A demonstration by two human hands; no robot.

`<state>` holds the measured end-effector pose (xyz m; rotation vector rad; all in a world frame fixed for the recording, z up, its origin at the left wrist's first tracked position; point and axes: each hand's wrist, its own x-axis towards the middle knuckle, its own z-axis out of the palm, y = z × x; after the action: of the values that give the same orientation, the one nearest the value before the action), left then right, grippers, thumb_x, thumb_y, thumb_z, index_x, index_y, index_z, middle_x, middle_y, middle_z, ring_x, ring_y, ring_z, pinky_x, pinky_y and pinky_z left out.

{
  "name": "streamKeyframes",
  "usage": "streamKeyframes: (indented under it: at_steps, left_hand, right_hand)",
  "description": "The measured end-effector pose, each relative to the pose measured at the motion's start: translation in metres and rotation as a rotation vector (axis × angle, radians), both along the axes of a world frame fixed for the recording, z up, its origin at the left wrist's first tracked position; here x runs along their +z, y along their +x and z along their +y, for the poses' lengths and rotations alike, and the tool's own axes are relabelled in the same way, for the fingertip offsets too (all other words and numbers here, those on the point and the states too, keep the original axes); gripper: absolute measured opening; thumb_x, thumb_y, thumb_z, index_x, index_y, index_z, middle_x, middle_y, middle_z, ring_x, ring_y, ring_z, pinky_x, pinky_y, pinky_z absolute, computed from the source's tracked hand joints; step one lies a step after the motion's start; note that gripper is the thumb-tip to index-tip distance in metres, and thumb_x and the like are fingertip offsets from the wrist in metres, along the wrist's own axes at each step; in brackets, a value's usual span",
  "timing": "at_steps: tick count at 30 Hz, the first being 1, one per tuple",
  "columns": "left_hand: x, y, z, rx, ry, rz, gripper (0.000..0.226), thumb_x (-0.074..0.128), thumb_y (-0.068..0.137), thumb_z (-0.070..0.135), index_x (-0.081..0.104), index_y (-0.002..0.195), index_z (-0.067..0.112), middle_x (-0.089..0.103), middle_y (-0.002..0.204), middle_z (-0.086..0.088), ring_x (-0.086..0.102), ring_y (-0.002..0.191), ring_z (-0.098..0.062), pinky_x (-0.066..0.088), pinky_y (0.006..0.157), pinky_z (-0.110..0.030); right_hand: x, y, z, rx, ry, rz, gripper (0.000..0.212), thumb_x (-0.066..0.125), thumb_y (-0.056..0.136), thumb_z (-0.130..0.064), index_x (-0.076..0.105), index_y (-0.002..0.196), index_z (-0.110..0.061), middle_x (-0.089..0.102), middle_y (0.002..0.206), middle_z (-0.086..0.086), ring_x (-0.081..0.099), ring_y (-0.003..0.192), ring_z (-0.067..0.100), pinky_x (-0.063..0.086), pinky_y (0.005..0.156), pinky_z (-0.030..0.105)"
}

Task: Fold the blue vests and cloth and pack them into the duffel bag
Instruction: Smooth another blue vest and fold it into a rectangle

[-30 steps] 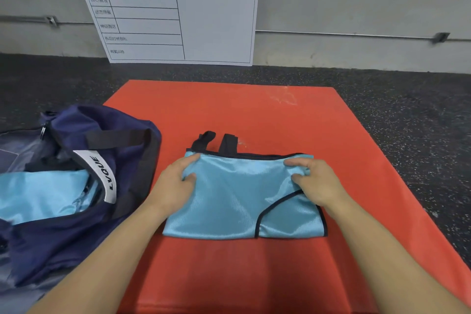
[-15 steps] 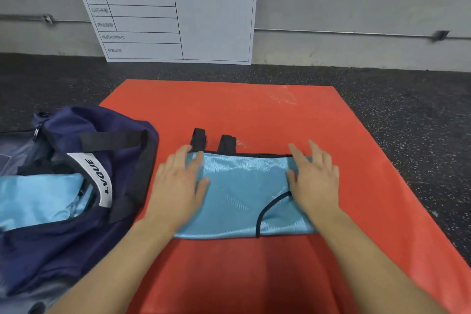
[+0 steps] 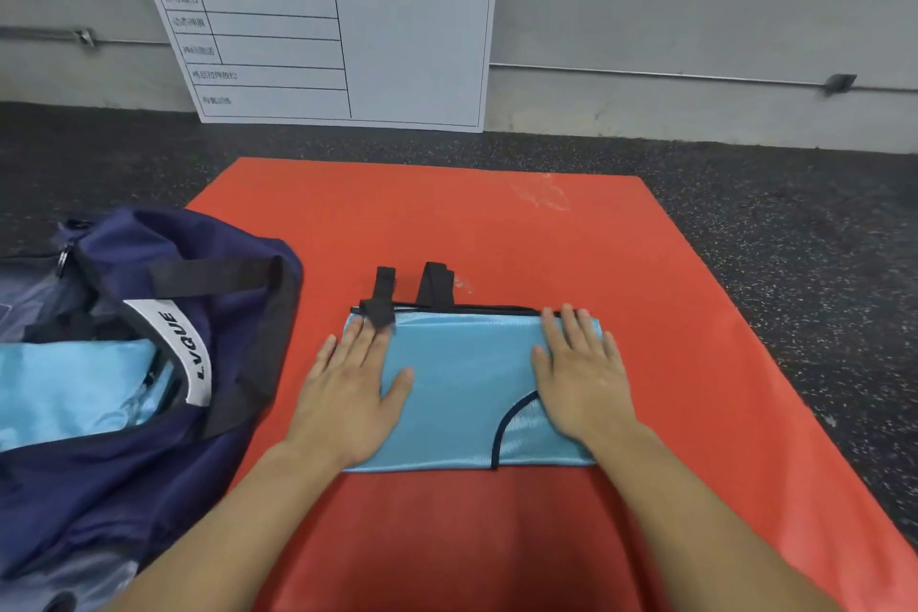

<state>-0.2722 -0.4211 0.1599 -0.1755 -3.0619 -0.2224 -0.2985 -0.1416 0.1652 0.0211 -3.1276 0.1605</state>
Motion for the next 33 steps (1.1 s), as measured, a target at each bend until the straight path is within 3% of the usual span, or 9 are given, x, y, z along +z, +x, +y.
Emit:
streamKeyframes:
  at_steps: [3,6,8,11,16,23,28,31,33]
  left_hand:
    - [0.003,0.004,0.003,0.019,-0.023,0.097,0.08,0.012,0.093,0.054,0.028,0.159,0.012,0.025,0.166,-0.005,0.015,0.155,-0.017,0.002,0.125,-0.035]
    - [-0.001,0.014,0.023,-0.142,-0.03,0.146,0.061,0.032,0.097,0.035,0.048,0.148,0.006,0.044,0.156,-0.01,0.038,0.147,-0.022,0.019,0.118,-0.041]
    - [-0.008,0.018,0.031,-0.204,-0.031,0.123,0.059,0.033,0.097,0.033,0.049,0.147,0.007,0.045,0.155,-0.009,0.04,0.145,-0.02,0.022,0.116,-0.04]
    - [-0.012,0.011,0.019,-0.154,-0.033,0.096,0.065,0.023,0.099,0.04,0.039,0.154,0.009,0.035,0.161,-0.006,0.032,0.149,-0.018,0.012,0.12,-0.037]
    - [-0.002,-0.001,-0.003,-0.038,-0.022,0.051,0.083,-0.005,0.089,0.052,0.018,0.161,0.018,0.014,0.169,-0.001,0.004,0.156,-0.014,-0.009,0.124,-0.031]
    - [-0.007,0.021,0.025,-0.263,-0.043,0.091,0.061,0.032,0.1,0.041,0.045,0.151,0.01,0.036,0.16,-0.004,0.035,0.147,-0.016,0.018,0.117,-0.038]
    - [0.001,0.003,0.004,-0.125,0.02,0.057,0.076,0.014,0.096,0.056,0.026,0.16,0.016,0.026,0.165,-0.001,0.023,0.152,-0.016,-0.001,0.124,-0.03]
    - [0.005,-0.003,0.0,-0.068,0.073,0.035,0.084,0.0,0.088,0.062,0.005,0.162,0.022,0.003,0.169,0.005,-0.004,0.155,-0.009,-0.01,0.123,-0.028]
    - [0.006,-0.002,0.001,-0.072,0.086,0.072,0.081,0.009,0.091,0.06,0.006,0.162,0.021,0.0,0.169,0.006,0.0,0.155,-0.01,0.003,0.126,-0.033]
  right_hand:
    - [0.004,-0.001,-0.004,-0.055,0.041,0.034,0.061,0.014,0.108,-0.041,0.011,0.164,-0.017,0.002,0.172,0.006,-0.003,0.158,0.025,0.002,0.128,0.045]
    - [0.003,0.016,-0.049,0.241,-0.049,0.161,0.063,0.022,0.103,-0.039,0.039,0.156,-0.009,0.027,0.166,0.012,0.023,0.155,0.03,0.019,0.124,0.047]
    - [-0.002,0.031,-0.074,0.433,-0.126,0.081,0.072,0.01,0.099,-0.048,0.029,0.16,-0.015,0.019,0.169,0.004,0.012,0.157,0.022,0.008,0.127,0.042]
    - [-0.001,0.028,-0.067,0.376,-0.117,-0.001,0.081,-0.001,0.09,-0.057,0.015,0.163,-0.026,0.004,0.171,-0.005,-0.005,0.158,0.013,-0.006,0.127,0.038]
    - [-0.003,0.007,-0.023,0.131,-0.033,0.082,0.084,-0.008,0.089,-0.052,0.018,0.163,-0.021,0.005,0.171,0.002,-0.001,0.158,0.02,0.003,0.128,0.043]
    - [0.007,0.025,-0.061,0.463,-0.144,0.017,0.078,0.001,0.094,-0.054,0.018,0.163,-0.021,0.003,0.171,0.0,-0.003,0.158,0.015,-0.008,0.125,0.033]
    - [-0.001,0.014,-0.051,0.368,-0.114,0.025,0.08,-0.004,0.091,-0.057,0.014,0.163,-0.026,0.0,0.171,-0.006,-0.007,0.157,0.013,-0.009,0.125,0.033]
    - [0.001,-0.002,-0.03,0.239,-0.129,0.051,0.062,0.016,0.105,-0.051,0.021,0.162,-0.028,-0.001,0.172,0.0,-0.008,0.158,0.018,-0.003,0.127,0.037]
    - [0.004,-0.007,-0.02,0.281,-0.191,0.071,0.053,0.035,0.108,-0.045,0.03,0.159,-0.035,-0.005,0.171,0.0,-0.012,0.157,0.018,-0.004,0.128,0.037]
